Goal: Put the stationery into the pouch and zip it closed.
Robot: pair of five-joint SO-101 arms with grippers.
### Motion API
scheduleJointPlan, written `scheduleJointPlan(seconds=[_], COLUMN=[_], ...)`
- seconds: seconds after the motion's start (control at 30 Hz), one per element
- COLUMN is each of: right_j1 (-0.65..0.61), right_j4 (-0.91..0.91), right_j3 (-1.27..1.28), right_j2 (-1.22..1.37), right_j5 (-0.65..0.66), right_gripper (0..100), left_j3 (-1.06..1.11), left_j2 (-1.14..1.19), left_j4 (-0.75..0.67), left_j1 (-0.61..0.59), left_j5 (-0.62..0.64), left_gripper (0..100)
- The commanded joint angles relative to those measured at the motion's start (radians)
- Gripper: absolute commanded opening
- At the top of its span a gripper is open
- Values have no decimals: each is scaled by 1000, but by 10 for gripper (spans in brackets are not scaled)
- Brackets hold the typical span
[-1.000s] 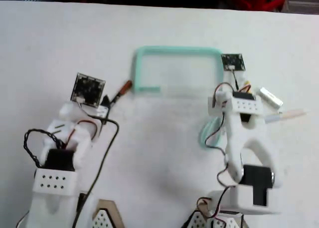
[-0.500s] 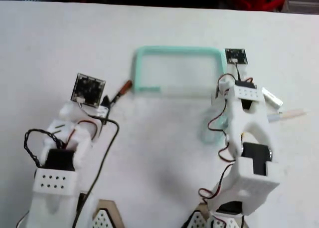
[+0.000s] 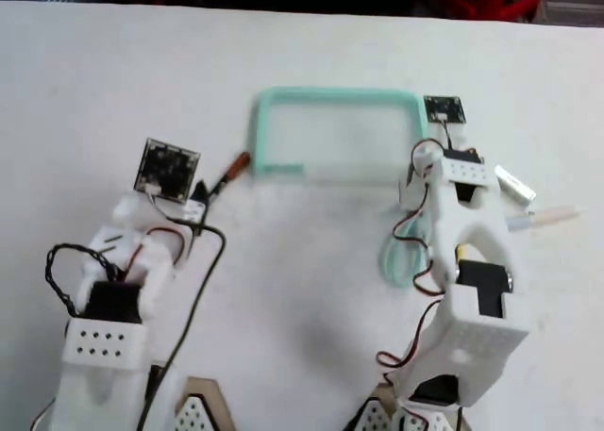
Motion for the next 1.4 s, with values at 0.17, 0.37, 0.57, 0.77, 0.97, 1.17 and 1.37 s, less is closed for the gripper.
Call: scheduleJointPlan(seconds=[0.17, 0.37, 0.57, 0.77, 0.97, 1.17, 1.37], right_j1=[-5, -16, -27, -120, -209, -251, -334], right_j4=[171, 303, 421, 590, 756, 837, 843], right_j3=[-21, -31, -78, -261, -436, -483, -488], right_j2=[-337, -642, -918, -990, -963, -954, -952], right_j5=[18, 149, 222, 245, 242, 175, 75], right_gripper=[18, 18, 18, 18, 18, 18, 18], left_j3=[-5, 14, -114, -196, -267, -345, -292], left_j2=[-4, -10, -12, -12, -12, -4, -4], left_j4=[-25, -17, 219, 365, 387, 348, 181], left_j1=[24, 111, 202, 298, 389, 519, 573], left_j5=[12, 14, 133, 100, 11, 15, 133], left_gripper=[147, 178, 346, 392, 392, 392, 391])
